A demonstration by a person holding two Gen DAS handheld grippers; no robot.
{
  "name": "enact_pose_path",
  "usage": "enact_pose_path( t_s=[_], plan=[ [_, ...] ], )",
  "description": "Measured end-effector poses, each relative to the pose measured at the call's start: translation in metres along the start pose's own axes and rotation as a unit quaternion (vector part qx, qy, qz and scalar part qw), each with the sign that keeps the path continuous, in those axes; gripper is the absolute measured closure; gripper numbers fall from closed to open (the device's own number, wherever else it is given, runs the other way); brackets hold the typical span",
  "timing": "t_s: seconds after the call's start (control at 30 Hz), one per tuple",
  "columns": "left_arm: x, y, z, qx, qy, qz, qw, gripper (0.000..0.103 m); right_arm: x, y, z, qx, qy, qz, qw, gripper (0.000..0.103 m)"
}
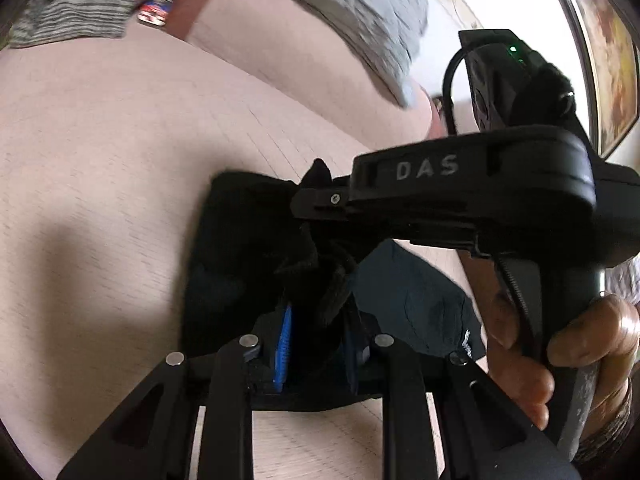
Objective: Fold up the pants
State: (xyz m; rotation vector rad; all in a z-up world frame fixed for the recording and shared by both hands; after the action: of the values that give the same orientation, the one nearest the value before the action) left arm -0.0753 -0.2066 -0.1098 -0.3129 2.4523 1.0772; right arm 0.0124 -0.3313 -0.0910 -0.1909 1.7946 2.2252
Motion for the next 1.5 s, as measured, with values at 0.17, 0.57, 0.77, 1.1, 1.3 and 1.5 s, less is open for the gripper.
enact_pose_path(
  t_s=[0.17,0.57,0.77,1.1,1.3,1.5],
  plan=[
    [0.016,-0.010,-0.016,0.012,-0.013,0.044,0.9989,0.060,0.016,-0.008,-0.057,0.040,-0.036,-0.016,0.998,0.068],
    [0.012,0.024,0.037,-0.027,-0.003,0.007,0.9996,0.046,0.032,0.079,-0.083,-0.104,-0.119,-0.127,0.979,0.046],
    [0.012,0.020,0.060,-0.055,0.008,0.013,0.9983,0.046,0.042,0.032,-0.046,-0.279,-0.184,-0.074,0.940,0.046],
    [0.021,0.027,0.048,-0.044,-0.001,0.030,0.9986,0.046,0.115,0.016,-0.116,-0.098,-0.297,-0.108,0.944,0.078],
    [0.008,0.016,0.021,-0.045,-0.058,-0.011,0.9972,0.046,0.096,0.052,-0.109,-0.125,-0.257,-0.154,0.946,0.078],
    [0.023,-0.013,0.015,-0.036,-0.080,0.031,0.9956,0.045,0.054,0.000,-0.071,-0.222,-0.233,-0.068,0.944,0.059]
  ],
)
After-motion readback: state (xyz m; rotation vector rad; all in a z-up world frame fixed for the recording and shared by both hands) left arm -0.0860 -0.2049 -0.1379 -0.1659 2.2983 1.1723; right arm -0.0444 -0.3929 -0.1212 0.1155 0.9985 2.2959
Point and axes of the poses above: each gripper's, at about its wrist camera, not at the fingertips, and y roughly against the way its jaws point, z to its left, x to its underside, the point moved 4 cm from there along -y, roughly the way its jaws point, and after that the axes turned 1 degree about -x, right-handed, at the moved point
